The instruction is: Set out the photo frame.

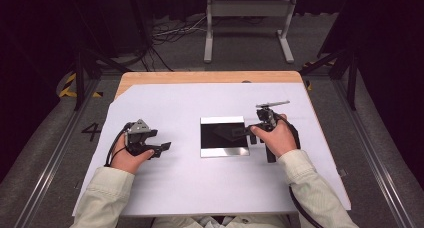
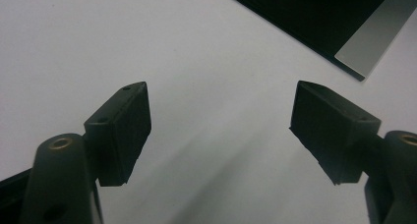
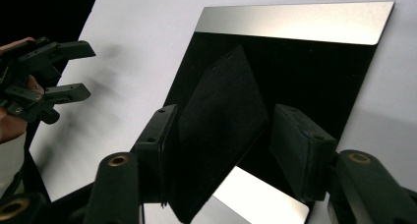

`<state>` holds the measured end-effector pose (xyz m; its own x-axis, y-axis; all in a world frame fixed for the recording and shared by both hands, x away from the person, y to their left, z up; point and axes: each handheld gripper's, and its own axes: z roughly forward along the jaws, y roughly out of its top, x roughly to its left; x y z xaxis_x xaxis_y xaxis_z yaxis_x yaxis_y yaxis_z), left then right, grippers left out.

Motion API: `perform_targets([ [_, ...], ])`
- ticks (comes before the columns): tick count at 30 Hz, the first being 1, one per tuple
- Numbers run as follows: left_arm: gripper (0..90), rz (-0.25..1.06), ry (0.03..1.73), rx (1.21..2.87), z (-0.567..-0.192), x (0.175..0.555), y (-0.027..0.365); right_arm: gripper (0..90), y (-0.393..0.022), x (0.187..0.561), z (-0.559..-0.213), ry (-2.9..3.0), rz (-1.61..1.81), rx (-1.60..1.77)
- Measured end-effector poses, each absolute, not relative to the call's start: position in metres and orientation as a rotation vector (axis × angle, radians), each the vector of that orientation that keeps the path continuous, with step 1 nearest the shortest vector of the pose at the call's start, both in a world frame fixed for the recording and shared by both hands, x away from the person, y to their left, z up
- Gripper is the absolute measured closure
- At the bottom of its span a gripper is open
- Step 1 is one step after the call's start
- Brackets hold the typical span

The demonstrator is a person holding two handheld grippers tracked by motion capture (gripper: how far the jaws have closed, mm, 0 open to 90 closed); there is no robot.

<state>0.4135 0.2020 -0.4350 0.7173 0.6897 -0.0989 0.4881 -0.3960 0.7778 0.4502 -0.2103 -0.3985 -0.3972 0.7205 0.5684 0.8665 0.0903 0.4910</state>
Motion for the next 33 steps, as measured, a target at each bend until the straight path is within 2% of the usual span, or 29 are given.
perform_targets([
  [5, 24.0, 0.298, 0.899, 2.074, -0.435, 0.413, 0.202, 45.7, -0.207, 0.452, -0.401, -2.170, -1.184, -1.589],
  [9, 24.0, 0.303, 0.898, 2.078, -0.435, 0.414, 0.203, 53.7, -0.205, 0.452, -0.399, -2.177, -1.180, -1.567],
  [33, 23.9, 0.299, 0.897, 2.078, -0.435, 0.413, 0.202, 67.9, -0.209, 0.435, -0.382, -2.324, -1.202, -1.347],
])
